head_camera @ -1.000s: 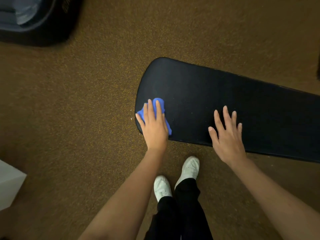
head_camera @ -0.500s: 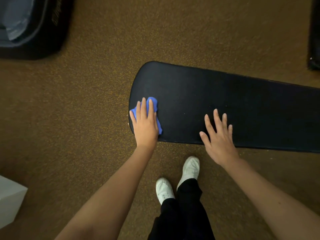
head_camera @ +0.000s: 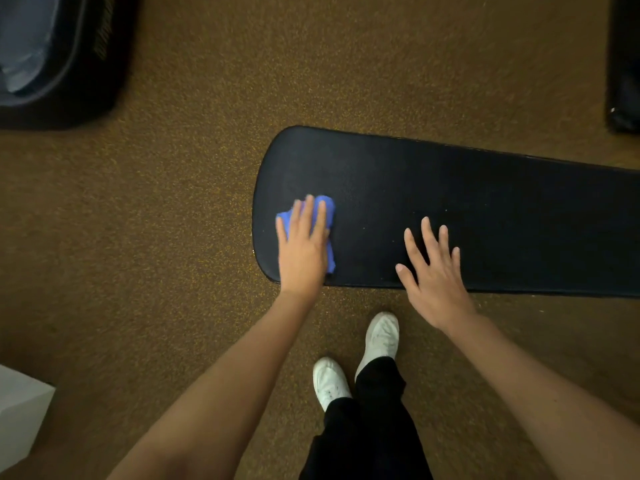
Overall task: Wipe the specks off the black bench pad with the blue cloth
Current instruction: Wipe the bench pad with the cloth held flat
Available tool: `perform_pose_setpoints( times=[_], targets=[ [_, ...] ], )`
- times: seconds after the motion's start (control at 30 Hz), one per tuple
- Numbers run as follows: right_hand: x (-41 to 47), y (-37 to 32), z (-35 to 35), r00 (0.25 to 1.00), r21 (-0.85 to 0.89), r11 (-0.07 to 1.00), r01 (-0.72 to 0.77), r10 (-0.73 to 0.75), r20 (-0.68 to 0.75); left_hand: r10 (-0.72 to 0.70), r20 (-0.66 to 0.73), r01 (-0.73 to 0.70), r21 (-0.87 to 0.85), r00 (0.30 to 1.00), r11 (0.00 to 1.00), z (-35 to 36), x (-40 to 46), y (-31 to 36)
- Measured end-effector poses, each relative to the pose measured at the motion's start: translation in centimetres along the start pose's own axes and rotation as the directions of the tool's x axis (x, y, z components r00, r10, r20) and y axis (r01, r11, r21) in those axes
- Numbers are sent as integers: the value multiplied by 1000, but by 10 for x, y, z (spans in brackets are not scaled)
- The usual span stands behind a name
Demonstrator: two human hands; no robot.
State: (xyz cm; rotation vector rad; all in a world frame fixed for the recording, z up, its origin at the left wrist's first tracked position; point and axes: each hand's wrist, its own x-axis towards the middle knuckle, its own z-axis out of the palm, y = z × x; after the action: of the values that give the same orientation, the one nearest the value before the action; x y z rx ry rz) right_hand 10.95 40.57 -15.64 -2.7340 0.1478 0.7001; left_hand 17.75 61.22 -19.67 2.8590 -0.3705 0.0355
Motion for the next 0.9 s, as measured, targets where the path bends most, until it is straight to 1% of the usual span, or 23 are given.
perform_pose_setpoints(
  times=[0.07, 0.17, 0.23, 0.27, 0.37, 0.4, 0.43, 0.5, 0.63, 0.7, 0.8, 0.9],
  targets=[
    [0, 0, 0, 1000, 13, 1000, 2, -2, 0, -108, 5, 109, -23, 994, 994, -4, 19, -10],
    [0, -1, 0, 1000, 18, 1000, -1, 1, -3, -124, 15, 124, -19, 992, 992, -1, 33, -9],
    [0, -1, 1, 1000, 11, 1000, -5, 5, -3, -98, 0, 98, 0, 995, 995, 2, 34, -6],
    [1, -1, 1, 1000, 7, 1000, -7, 7, -3, -55, -13, 55, -1, 998, 998, 3, 33, -4],
    [1, -2, 1, 1000, 18, 1000, -10, 10, -10, 147, 21, -147, -25, 989, 989, 3, 9, 7],
    [0, -2, 0, 1000, 27, 1000, -10, 11, -8, 182, 30, -181, -34, 983, 983, 2, -2, 8],
    [0, -2, -1, 1000, 37, 999, -10, 11, -6, 190, 32, -189, -32, 981, 981, 1, -9, 6],
    [0, -1, -4, 1000, 52, 999, -2, 2, 5, 161, 21, -161, -20, 987, 987, -2, -8, -3],
    [0, 4, -8, 999, 105, 994, 18, -21, 31, 17, 47, -16, -29, 999, 999, -3, 21, -6],
    [0, 5, -11, 999, 145, 989, 20, -24, 32, -19, 28, 19, -18, 999, 1000, -1, 25, 2],
    [-2, 7, -15, 1000, 185, 983, 15, -15, 0, 43, 10, -43, -27, 999, 999, 4, 8, 30],
    [-8, 12, -18, 999, 126, 992, -10, 16, -49, 100, 57, -97, -53, 993, 994, 10, -21, 70]
  ],
)
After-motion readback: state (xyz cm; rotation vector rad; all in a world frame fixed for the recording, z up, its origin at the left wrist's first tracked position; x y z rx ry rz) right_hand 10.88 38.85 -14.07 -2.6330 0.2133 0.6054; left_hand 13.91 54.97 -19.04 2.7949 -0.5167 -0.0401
